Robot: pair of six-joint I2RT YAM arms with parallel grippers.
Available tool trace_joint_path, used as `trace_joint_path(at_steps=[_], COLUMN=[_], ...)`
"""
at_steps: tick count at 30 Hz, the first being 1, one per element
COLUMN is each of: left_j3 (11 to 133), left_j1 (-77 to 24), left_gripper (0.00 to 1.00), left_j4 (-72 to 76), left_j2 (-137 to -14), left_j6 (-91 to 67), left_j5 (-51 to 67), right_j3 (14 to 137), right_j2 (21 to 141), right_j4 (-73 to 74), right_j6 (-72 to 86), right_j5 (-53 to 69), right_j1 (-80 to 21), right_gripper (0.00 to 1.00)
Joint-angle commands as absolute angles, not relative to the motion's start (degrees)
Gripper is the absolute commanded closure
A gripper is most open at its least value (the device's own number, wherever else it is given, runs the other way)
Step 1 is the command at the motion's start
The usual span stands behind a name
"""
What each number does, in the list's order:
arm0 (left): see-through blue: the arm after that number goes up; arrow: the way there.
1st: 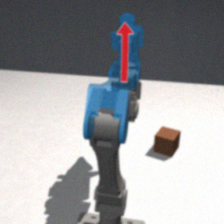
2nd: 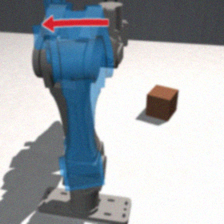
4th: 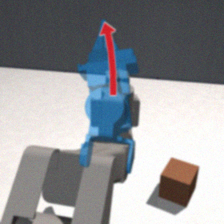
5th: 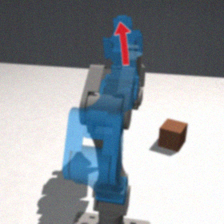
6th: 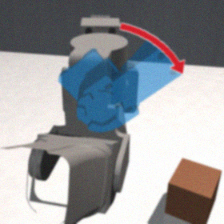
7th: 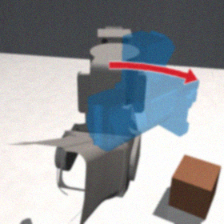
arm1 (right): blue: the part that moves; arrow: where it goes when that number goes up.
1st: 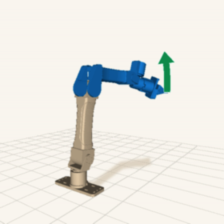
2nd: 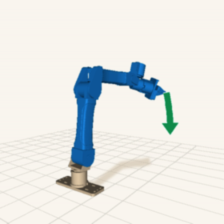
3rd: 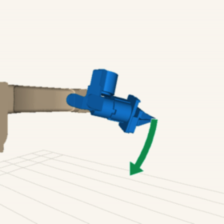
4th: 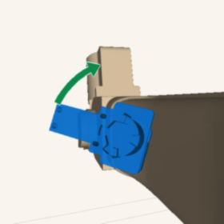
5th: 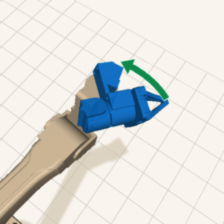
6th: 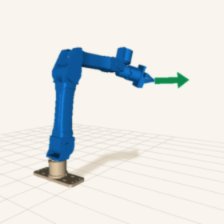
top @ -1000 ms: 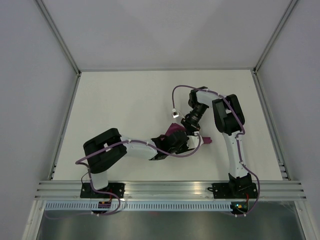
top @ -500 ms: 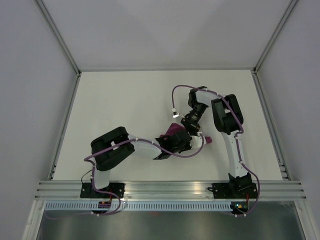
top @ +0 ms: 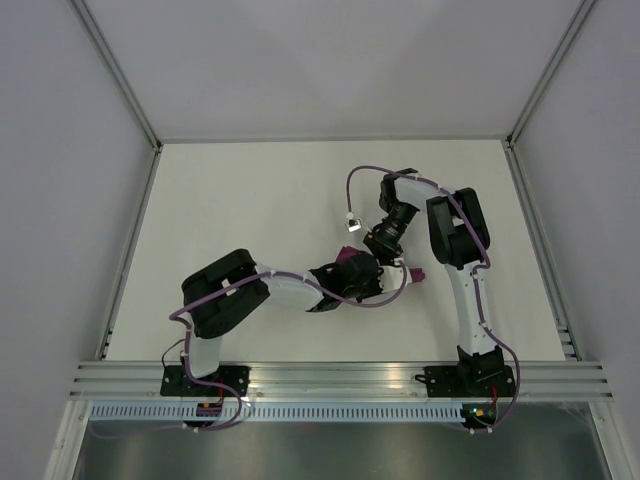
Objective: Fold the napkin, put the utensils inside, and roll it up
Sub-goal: Roll the napkin at the center of the board.
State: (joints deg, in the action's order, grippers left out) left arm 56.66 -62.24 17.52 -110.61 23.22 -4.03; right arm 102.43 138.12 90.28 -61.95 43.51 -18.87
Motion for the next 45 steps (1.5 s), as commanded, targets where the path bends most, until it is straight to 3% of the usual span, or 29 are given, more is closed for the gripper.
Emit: trace_joint_path(at_steps=[1,9,18,27,32,39,45], left_j3=[56.3,57.5,61.3,72.1,79.2,87.0,88.3], left_j1=[-61.2,-59.7,-55.0,-46.5,-43.9,-41.8,-41.6], left_gripper=[0.98,0.98,0.98,0.98,0.98,0.98,0.98], left_j4=[9.2,6.7,0.7,-12.2,-20.6,-27.4,-27.8], left_j2=[-115.4,-115.8,-117.2,-123.1,-128.0,-134.4,-135.8], left_j6=[20.7,19.1,15.2,12.0,12.1,11.1,9.6], left_j5=[4.3,9.4,20.5,37.7,44.2,50.5,51.9], right_j3=[102.9,101.4,93.5,77.5,60.5,37.8,29.5], right_j2=[135.2,125.8,112.2,95.8,82.6,68.8,69.2], right_j4=[80.6,74.6,55.4,39.3,28.8,13.2,3.0], right_j6=[-63.5,-54.2,-38.2,-35.0,-38.5,-46.6,-48.4], right_j5=[42.4,44.0,43.9,45.0,41.8,29.6,16.0], right_j1=[-18.8,-16.9,-10.7,-1.9,-2.1,-11.9,-25.6], right_gripper=[0.40,0.34,0.32,0.32,0.30,0.27,0.25])
